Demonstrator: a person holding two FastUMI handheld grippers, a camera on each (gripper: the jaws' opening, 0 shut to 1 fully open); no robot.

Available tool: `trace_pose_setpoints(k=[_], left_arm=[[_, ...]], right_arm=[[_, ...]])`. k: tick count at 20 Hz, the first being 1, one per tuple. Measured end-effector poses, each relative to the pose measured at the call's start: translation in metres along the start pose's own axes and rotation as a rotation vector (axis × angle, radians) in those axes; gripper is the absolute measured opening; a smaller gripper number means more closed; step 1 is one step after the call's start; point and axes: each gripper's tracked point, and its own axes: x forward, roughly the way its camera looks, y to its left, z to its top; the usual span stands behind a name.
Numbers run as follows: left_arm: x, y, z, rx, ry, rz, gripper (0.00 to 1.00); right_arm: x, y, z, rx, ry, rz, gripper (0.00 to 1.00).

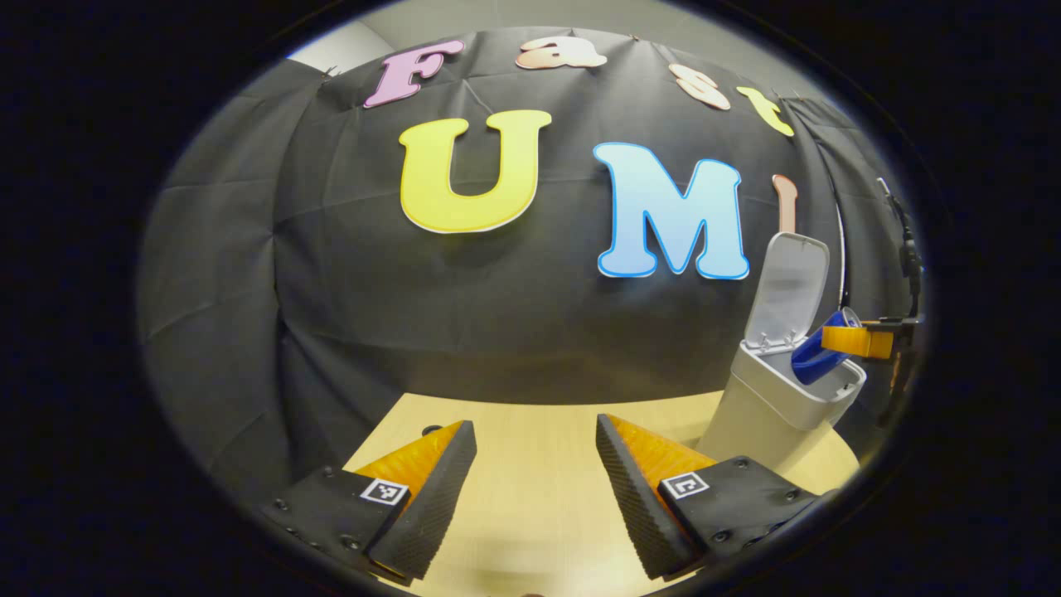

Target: Press the lid of the desktop garbage bin to open it, pick up the crumpled paper on the desktop and throw it into the bin, then pick up the pop can on the desktop and drop it into the bin, and finally close the garbage bin lid.

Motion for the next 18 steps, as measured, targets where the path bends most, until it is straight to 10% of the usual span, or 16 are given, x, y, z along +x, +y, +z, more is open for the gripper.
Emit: trace_pose_setpoints(k=[18], left_arm=[[0.012,-0.012,-0.004,0.013,0.011,-0.017,0.95]], right_arm=[[0.009,-0.010,-0.021,0.055,0.053,-0.028,0.98]])
